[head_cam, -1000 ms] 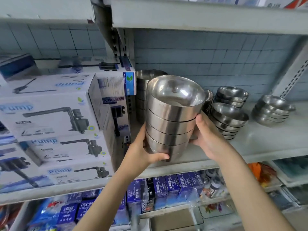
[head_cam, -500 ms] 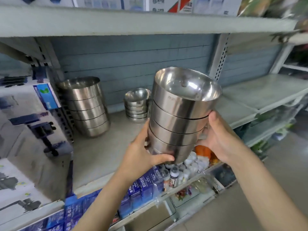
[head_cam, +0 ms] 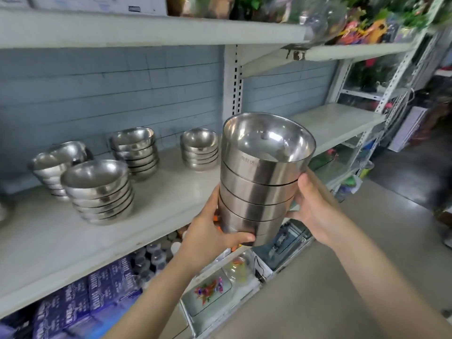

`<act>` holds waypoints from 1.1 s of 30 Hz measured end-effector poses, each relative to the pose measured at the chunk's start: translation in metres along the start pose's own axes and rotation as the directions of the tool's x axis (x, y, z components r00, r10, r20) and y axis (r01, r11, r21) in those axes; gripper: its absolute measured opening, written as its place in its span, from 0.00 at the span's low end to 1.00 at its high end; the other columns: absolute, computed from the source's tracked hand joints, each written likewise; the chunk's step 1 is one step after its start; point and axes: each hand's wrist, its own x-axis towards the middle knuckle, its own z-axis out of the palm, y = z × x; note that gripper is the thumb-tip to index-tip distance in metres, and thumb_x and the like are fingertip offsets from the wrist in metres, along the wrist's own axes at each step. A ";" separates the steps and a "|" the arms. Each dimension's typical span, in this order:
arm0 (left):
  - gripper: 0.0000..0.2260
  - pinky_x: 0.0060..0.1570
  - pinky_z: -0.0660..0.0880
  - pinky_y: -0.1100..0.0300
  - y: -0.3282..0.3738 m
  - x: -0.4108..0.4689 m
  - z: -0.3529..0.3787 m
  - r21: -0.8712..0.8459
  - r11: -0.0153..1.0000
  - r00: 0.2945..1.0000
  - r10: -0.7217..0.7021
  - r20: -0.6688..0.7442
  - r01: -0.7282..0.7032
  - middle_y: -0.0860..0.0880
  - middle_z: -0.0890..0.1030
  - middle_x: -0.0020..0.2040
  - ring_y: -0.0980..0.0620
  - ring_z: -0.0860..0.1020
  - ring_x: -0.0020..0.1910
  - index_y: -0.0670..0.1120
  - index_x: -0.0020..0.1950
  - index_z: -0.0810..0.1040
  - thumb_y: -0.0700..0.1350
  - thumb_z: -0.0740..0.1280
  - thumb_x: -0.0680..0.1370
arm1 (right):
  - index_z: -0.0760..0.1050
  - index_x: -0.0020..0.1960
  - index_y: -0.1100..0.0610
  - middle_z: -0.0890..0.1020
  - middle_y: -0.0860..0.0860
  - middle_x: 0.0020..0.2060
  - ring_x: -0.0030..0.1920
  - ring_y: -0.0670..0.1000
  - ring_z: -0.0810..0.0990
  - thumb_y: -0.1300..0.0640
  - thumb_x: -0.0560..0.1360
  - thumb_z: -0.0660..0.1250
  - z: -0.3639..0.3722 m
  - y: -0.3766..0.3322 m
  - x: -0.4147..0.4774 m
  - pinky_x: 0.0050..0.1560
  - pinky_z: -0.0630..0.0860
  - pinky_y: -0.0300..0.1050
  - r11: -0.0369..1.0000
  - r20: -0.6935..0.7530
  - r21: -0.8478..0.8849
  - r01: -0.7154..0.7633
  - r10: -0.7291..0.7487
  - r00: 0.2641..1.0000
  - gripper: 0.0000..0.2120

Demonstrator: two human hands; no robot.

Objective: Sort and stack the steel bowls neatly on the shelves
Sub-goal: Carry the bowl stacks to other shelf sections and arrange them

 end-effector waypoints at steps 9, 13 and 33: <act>0.45 0.54 0.76 0.69 -0.006 0.122 0.069 0.004 1.000 0.998 -0.004 0.062 0.004 0.74 0.76 0.57 0.65 0.76 0.59 0.65 0.72 0.61 0.55 0.82 0.61 | 0.68 0.70 0.45 0.82 0.37 0.49 0.50 0.40 0.81 0.25 0.57 0.72 -0.103 0.018 0.080 0.54 0.79 0.56 0.998 -0.050 -0.064 -0.025 0.022 0.998 0.47; 0.48 0.62 0.76 0.55 -0.003 0.172 0.099 0.009 1.000 0.995 0.009 0.101 -0.010 0.63 0.77 0.63 0.58 0.76 0.62 0.62 0.73 0.61 0.61 0.80 0.58 | 0.73 0.65 0.36 0.81 0.41 0.58 0.60 0.46 0.79 0.25 0.58 0.73 -0.146 0.027 0.113 0.52 0.81 0.54 1.000 -0.084 -0.028 -0.014 0.012 0.996 0.38; 0.46 0.62 0.74 0.63 -0.004 0.402 0.254 0.010 0.985 0.949 -0.165 -0.270 0.174 0.67 0.78 0.58 0.69 0.77 0.57 0.60 0.70 0.63 0.59 0.83 0.58 | 0.68 0.71 0.46 0.81 0.40 0.55 0.56 0.44 0.80 0.25 0.59 0.70 -0.379 0.060 0.358 0.53 0.79 0.49 0.993 0.328 -0.114 -0.018 0.055 0.943 0.46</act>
